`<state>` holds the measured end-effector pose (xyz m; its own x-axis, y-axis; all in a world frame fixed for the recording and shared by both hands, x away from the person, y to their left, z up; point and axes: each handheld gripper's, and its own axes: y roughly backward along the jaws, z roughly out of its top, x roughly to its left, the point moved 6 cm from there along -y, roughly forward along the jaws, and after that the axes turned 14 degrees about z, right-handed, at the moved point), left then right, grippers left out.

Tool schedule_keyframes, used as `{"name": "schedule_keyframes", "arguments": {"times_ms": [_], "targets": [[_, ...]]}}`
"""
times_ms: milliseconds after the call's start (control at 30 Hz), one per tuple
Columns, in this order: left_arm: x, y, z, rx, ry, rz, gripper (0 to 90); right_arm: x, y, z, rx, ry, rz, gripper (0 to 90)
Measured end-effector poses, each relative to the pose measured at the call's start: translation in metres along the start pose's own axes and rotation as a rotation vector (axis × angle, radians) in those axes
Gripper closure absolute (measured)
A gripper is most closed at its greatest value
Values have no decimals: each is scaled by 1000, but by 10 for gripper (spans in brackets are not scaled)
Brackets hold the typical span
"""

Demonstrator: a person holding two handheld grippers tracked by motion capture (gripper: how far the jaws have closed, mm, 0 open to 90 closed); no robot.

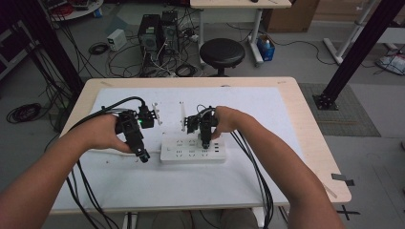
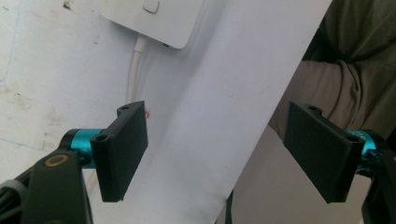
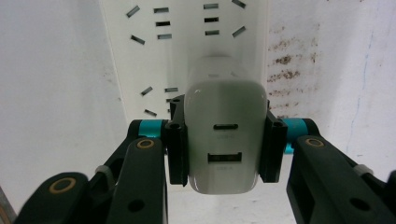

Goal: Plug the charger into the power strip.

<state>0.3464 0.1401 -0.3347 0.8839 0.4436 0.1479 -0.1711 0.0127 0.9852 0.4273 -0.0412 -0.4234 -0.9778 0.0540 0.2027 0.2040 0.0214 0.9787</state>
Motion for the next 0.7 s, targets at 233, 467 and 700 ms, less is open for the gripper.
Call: {"name": "schedule_keyframes", "arguments": {"times_ms": [233, 467, 700], "targets": [[-1, -3, 5, 0, -6, -6, 222, 1, -1, 6, 46, 18, -16, 625], [1, -1, 7, 0, -16, -8, 222, 1, -3, 3, 19, 4, -11, 624], [0, -1, 7, 2, -13, -6, 207, 0, -4, 7, 56, 14, -8, 624]]}}
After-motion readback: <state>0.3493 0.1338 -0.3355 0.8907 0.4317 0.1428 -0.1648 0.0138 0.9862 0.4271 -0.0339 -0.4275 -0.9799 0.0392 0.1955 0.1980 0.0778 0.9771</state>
